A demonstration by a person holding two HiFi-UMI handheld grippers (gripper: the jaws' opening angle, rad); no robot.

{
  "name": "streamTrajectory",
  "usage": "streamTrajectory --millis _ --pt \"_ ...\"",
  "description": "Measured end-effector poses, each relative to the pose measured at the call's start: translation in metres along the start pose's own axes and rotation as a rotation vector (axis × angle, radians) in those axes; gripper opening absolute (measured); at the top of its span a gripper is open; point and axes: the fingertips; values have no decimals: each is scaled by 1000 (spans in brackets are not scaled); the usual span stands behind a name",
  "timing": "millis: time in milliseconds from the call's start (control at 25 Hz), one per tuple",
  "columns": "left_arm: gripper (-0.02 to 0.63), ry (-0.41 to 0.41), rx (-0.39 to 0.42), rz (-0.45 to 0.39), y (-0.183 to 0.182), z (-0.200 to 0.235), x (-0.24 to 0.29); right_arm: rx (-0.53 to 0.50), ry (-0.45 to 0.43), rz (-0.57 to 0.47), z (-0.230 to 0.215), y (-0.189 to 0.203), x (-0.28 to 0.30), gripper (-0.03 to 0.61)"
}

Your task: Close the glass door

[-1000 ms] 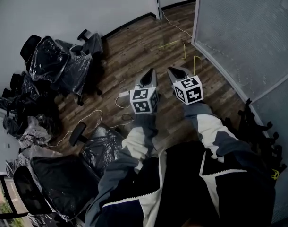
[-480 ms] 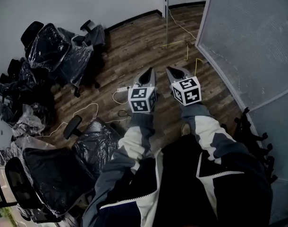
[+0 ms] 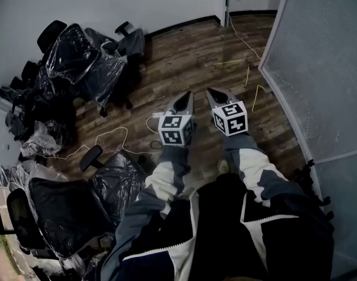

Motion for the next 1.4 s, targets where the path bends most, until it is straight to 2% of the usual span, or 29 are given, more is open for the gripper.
streamTrajectory --millis 240,440,600,800,1080,1400 --pt "0 -56 0 -1 -19 5 77 -6 -45 -19 -73 -19 38 9" --pt "0 -37 16 10 -26 -9 137 6 -44 -33 -136 -27 56 9" --pt "0 -28 19 32 -22 -12 169 23 -45 -24 -164 -23 68 9" --pt "0 -29 5 26 -24 4 204 20 -41 -12 -189 -22 91 9" --pt "0 33 -15 24 -24 39 271 5 26 10 -231 -22 142 8" --pt "0 155 25 12 -78 109 360 10 172 -6 -281 -77 232 6"
Point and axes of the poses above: the fingertips, and each gripper's own axes: x forward along the fingers, z to its left, y out of its underside, and after that the axes turned 3 degrees about -x, right-handed
